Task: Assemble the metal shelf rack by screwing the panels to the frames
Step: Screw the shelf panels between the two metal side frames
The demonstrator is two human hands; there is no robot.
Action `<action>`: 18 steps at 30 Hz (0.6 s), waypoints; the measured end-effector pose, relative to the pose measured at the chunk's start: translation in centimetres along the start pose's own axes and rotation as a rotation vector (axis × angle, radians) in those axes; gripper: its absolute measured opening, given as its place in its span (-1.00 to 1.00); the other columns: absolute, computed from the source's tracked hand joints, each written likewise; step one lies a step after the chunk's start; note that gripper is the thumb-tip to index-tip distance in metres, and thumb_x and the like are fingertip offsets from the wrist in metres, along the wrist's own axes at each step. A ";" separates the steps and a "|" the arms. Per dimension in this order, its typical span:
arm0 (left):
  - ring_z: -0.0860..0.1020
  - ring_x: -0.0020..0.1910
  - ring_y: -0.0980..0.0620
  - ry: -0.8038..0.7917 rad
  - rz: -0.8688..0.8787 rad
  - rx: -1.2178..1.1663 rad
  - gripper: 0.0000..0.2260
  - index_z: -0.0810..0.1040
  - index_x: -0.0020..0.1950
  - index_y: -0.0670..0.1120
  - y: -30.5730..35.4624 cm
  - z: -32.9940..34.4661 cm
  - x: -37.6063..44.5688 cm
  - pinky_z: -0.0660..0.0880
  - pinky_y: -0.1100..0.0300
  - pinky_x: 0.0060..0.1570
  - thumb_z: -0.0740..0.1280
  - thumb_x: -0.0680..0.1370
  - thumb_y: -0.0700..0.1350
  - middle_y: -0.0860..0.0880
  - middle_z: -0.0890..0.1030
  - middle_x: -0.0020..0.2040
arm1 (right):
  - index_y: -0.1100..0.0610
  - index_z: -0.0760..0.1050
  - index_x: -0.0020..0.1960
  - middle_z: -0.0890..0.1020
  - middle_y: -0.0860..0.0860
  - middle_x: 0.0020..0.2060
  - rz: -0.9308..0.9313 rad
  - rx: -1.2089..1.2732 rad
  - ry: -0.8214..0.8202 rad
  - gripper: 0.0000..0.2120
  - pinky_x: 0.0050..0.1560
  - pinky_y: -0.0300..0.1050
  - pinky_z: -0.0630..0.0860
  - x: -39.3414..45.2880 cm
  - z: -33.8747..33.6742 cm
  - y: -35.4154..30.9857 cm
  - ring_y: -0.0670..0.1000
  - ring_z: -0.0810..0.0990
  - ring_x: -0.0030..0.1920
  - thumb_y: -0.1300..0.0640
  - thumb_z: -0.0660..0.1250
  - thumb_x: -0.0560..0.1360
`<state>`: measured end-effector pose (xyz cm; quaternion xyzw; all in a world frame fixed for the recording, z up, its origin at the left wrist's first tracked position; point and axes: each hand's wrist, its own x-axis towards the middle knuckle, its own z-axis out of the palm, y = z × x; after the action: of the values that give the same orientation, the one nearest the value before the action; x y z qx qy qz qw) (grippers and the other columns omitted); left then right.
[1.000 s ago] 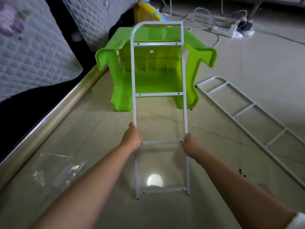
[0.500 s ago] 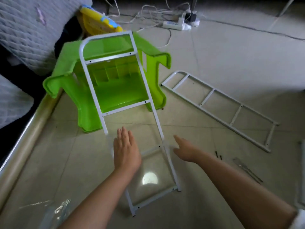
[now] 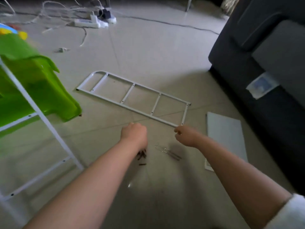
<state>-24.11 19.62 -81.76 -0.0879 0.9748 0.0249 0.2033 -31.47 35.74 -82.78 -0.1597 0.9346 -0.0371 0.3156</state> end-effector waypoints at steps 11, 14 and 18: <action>0.40 0.30 -0.16 -0.302 0.258 -0.229 -0.70 0.38 0.30 -0.22 21.6 7.0 7.3 0.37 0.07 0.20 0.13 0.60 -0.14 -0.20 0.41 0.31 | 0.21 0.37 0.27 0.46 0.20 0.23 0.595 0.300 0.054 -0.61 0.11 -0.09 0.43 0.0 6.6 28.5 0.17 0.48 0.19 0.03 0.22 0.52; 0.37 0.31 -0.16 -0.384 0.238 -0.331 -0.68 0.34 0.33 -0.24 24.6 8.2 8.8 0.33 0.11 0.22 0.12 0.61 -0.13 -0.22 0.38 0.34 | 0.26 0.38 0.25 0.48 0.22 0.19 0.682 0.385 0.098 -0.54 0.07 -0.05 0.47 1.6 7.5 30.9 0.19 0.50 0.15 -0.02 0.26 0.49; 0.31 0.36 -0.13 -0.452 0.166 -0.463 -0.61 0.23 0.40 -0.25 27.4 9.1 10.3 0.28 0.16 0.24 0.11 0.62 -0.08 -0.22 0.30 0.39 | 0.34 0.17 0.40 0.37 0.28 0.30 0.755 0.610 0.224 -0.42 0.14 0.00 0.44 4.1 8.0 31.4 0.25 0.42 0.24 0.08 0.27 0.51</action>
<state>-34.77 45.70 -93.89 -0.0443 0.8774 0.2809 0.3864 -38.38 64.37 -96.88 0.2945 0.9020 -0.2089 0.2369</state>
